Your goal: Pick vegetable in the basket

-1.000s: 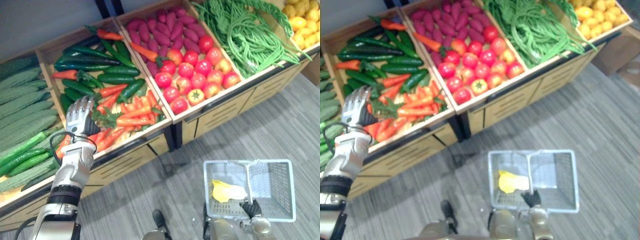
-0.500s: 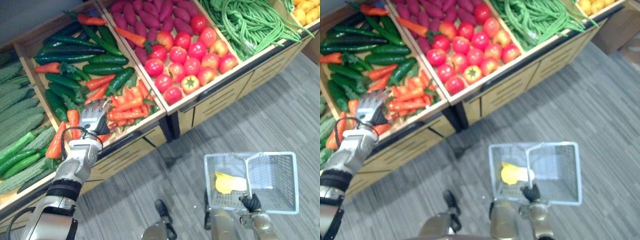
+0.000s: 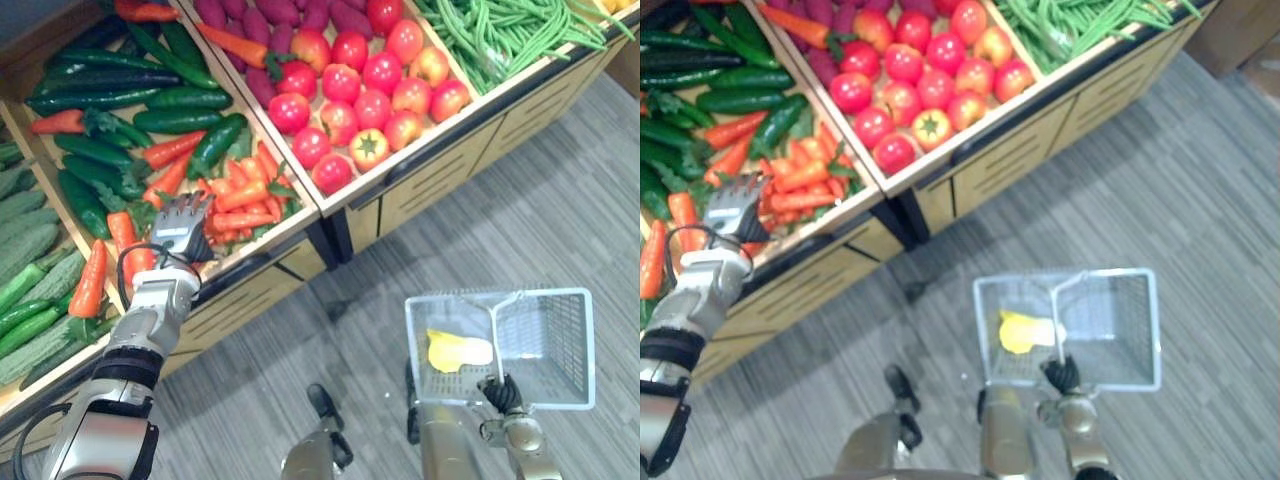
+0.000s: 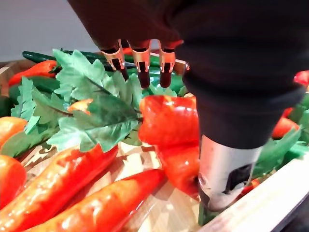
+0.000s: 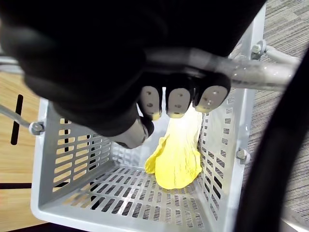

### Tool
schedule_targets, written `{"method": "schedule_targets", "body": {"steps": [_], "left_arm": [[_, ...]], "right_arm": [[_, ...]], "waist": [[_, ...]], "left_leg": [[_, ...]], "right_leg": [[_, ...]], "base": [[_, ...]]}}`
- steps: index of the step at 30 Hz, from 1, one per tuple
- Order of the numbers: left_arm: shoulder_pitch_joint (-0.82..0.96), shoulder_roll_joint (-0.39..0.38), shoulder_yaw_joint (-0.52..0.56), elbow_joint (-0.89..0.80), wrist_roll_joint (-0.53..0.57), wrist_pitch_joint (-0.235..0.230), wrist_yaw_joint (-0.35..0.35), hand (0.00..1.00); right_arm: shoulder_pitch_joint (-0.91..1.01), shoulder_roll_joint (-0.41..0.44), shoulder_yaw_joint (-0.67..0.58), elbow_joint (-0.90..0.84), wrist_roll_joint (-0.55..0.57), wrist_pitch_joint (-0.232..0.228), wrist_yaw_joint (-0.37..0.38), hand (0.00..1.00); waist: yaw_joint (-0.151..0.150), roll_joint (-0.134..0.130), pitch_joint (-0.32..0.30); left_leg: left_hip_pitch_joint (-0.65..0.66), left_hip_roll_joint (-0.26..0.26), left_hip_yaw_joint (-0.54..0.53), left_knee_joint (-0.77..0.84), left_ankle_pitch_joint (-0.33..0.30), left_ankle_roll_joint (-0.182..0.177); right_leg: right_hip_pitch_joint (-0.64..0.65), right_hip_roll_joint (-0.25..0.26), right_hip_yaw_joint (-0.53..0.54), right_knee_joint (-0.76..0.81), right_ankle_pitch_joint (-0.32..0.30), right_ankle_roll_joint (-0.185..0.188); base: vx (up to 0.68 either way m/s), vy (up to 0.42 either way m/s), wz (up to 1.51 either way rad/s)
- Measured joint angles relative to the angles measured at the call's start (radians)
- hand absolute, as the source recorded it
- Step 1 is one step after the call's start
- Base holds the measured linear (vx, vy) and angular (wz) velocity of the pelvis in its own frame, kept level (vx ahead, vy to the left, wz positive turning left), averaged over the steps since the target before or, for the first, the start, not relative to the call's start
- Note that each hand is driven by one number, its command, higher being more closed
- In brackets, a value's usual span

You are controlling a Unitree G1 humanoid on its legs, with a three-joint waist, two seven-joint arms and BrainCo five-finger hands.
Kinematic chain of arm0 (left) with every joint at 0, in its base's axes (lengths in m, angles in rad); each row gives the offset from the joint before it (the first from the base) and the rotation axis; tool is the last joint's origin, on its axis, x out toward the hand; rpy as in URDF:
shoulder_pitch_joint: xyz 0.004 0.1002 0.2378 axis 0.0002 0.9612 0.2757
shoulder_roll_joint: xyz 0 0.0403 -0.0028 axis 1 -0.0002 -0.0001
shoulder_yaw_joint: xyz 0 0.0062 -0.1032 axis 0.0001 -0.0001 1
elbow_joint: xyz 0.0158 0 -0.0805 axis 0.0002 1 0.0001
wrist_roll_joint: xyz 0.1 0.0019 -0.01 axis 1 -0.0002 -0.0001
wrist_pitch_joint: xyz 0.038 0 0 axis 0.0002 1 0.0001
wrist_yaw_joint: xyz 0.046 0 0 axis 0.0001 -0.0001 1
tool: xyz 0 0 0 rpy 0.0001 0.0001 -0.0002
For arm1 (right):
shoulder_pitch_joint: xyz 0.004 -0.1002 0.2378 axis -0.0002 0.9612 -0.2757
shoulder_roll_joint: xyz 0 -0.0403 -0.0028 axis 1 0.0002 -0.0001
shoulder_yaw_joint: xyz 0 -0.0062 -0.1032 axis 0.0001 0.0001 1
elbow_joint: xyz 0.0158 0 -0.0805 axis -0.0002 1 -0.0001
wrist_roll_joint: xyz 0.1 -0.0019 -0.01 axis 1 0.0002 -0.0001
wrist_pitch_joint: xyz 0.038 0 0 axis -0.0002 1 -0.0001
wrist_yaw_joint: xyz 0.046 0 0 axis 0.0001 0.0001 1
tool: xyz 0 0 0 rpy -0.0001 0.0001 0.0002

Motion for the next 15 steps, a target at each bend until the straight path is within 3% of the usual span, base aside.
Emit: {"method": "schedule_targets", "body": {"steps": [4, 5, 15], "left_arm": [[-0.030, 0.000, 0.002, 0.025, -0.001, 0.017, 0.000, 0.00], [-0.036, 0.000, 0.002, 0.025, -0.001, 0.019, 0.000, 1.00], [-0.072, -0.011, 0.008, 0.011, -0.002, 0.017, 0.019, 1.00]], "right_arm": [[-0.001, 0.000, 0.002, -0.021, 0.001, 0.000, 0.000, 1.00], [-0.001, 0.000, 0.003, -0.030, 0.001, 0.001, 0.000, 1.00], [-0.001, 0.000, 0.012, -0.036, 0.002, 0.002, -0.001, 1.00]], "waist": [[0.002, -0.005, 0.003], [0.000, -0.006, 0.004], [0.002, -0.018, 0.010]], "left_leg": [[-0.027, 0.003, 0.001, 0.000, 0.000, 0.000], [-0.032, 0.004, -0.001, 0.000, 0.000, 0.000], [-0.034, 0.008, 0.005, 0.000, 0.000, -0.001]], "right_leg": [[-0.032, 0.004, 0.024, 0.009, 0.000, 0.000], [-0.035, 0.004, 0.024, 0.009, 0.000, 0.000], [-0.035, 0.000, 0.030, 0.009, 0.000, 0.001]], "base": [[0.05, -0.005, 0.02], [0.06, -0.008, 0.03], [0.04, -0.006, 0.03]]}}
